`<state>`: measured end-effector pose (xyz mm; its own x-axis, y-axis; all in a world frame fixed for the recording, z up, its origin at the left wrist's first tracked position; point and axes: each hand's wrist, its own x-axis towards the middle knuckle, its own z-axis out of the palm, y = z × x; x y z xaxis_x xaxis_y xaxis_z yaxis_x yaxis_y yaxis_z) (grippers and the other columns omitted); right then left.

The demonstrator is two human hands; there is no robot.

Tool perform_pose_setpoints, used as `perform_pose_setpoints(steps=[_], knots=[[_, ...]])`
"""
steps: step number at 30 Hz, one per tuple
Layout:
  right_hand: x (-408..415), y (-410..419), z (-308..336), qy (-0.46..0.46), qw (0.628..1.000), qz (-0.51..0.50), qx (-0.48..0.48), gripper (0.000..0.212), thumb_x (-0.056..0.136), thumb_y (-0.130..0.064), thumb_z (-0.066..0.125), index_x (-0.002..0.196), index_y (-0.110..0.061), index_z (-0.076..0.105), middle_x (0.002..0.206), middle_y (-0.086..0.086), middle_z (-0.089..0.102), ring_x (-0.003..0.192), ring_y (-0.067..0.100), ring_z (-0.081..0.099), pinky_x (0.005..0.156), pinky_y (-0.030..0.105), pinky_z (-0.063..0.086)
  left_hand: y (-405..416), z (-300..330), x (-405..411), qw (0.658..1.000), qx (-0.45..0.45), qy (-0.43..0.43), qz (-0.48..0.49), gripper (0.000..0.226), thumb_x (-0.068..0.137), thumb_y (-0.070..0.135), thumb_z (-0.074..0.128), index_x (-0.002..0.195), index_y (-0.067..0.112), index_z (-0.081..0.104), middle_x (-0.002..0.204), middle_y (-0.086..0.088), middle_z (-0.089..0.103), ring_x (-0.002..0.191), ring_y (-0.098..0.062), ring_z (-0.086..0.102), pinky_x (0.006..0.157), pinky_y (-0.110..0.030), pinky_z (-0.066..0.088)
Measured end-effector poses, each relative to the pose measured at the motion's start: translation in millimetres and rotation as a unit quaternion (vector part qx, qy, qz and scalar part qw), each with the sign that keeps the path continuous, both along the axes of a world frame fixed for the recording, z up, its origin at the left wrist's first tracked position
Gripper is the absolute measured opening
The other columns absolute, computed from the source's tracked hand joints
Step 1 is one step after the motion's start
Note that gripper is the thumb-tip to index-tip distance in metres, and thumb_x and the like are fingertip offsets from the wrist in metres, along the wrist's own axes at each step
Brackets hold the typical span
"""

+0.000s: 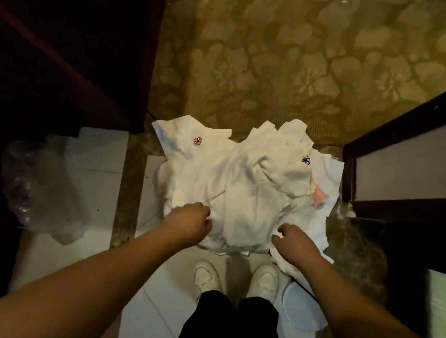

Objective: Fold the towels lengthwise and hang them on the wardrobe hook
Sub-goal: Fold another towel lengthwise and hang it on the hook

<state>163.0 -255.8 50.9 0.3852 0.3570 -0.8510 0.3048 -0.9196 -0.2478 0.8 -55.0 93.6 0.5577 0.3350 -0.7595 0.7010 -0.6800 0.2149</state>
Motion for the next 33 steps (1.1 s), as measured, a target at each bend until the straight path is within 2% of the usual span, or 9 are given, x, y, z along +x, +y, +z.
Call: perform_pose_setpoints(steps=[6,11,15,18,21,25,27,30,33], knots=[[36,28,-98,0.016,0.997,-0.079,0.02,0.048,0.095,-0.034,0.057,0.135,-0.008,0.055,0.141,0.014,0.054,0.126,0.03,0.052,0.1,0.032,0.041,2,-109,43,0.993,-0.064,0.009,0.104,0.038,0.1,0.035,0.049,0.128,0.01,0.058,0.13,-0.012,0.06,0.114,-0.029,0.057,0.086,-0.03,0.042],[31,30,-168,0.021,0.977,-0.205,0.05,0.069,0.092,-0.032,0.067,0.149,-0.007,0.037,0.154,0.014,0.038,0.137,0.03,0.042,0.106,0.032,0.036,-7,-184,52,0.956,-0.115,0.008,0.271,0.049,0.097,0.037,0.057,0.136,0.009,0.05,0.132,-0.01,0.058,0.119,-0.029,0.055,0.094,-0.032,0.043],[24,27,-202,0.034,0.946,-0.312,0.081,0.079,0.092,-0.024,0.07,0.154,-0.006,0.025,0.156,0.012,0.036,0.141,0.029,0.037,0.108,0.03,0.032,-15,-227,53,0.905,-0.138,-0.033,0.402,0.033,0.089,0.037,0.069,0.1,0.012,0.052,0.092,-0.004,0.055,0.092,-0.023,0.053,0.077,-0.033,0.041],[19,25,-222,0.109,0.911,-0.391,0.074,0.085,0.091,-0.027,0.071,0.156,-0.009,0.02,0.155,0.012,0.039,0.139,0.028,0.041,0.109,0.033,0.034,-18,-244,55,0.876,-0.142,-0.044,0.458,0.036,0.087,0.036,0.072,0.106,0.012,0.054,0.098,-0.004,0.057,0.093,-0.022,0.053,0.078,-0.032,0.044],[20,24,-232,0.064,0.926,-0.368,0.056,0.052,0.093,-0.03,0.068,0.137,-0.008,0.052,0.136,0.014,0.058,0.122,0.028,0.054,0.098,0.032,0.042,-22,-246,57,0.879,-0.167,-0.036,0.446,0.027,0.09,0.022,0.067,0.074,0.015,0.047,0.075,-0.003,0.049,0.075,-0.019,0.047,0.061,-0.03,0.037],[15,21,-224,0.08,0.948,-0.304,0.052,0.026,0.095,-0.025,0.064,0.11,-0.005,0.07,0.112,0.014,0.069,0.106,0.029,0.063,0.09,0.037,0.048,-25,-222,57,0.864,-0.207,-0.044,0.457,0.022,0.082,0.02,0.066,0.068,0.015,0.051,0.073,-0.004,0.051,0.069,-0.017,0.047,0.059,-0.03,0.036],[7,18,-207,0.095,0.945,-0.308,0.055,0.024,0.095,-0.023,0.063,0.108,-0.005,0.071,0.108,0.014,0.069,0.103,0.03,0.064,0.088,0.038,0.051,-25,-201,50,0.848,-0.239,-0.044,0.47,0.013,0.068,0.023,0.067,0.074,0.013,0.061,0.082,-0.008,0.059,0.078,-0.022,0.054,0.066,-0.032,0.042],[-1,15,-180,0.121,0.923,-0.356,0.083,0.026,0.097,-0.029,0.059,0.114,-0.01,0.066,0.119,0.012,0.065,0.114,0.03,0.059,0.101,0.044,0.047,-30,-175,36,0.804,-0.3,-0.025,0.512,0.041,0.056,0.02,0.063,0.093,0.003,0.068,0.096,-0.018,0.065,0.092,-0.035,0.059,0.075,-0.038,0.045],[-7,21,-144,0.217,0.851,-0.459,0.133,0.046,0.098,-0.052,0.049,0.13,-0.02,0.056,0.13,0.0,0.062,0.123,0.019,0.055,0.101,0.038,0.039,-38,-142,27,0.792,-0.336,-0.025,0.51,0.047,0.054,0.016,0.06,0.098,0.004,0.068,0.092,-0.013,0.064,0.088,-0.029,0.056,0.075,-0.039,0.039]])
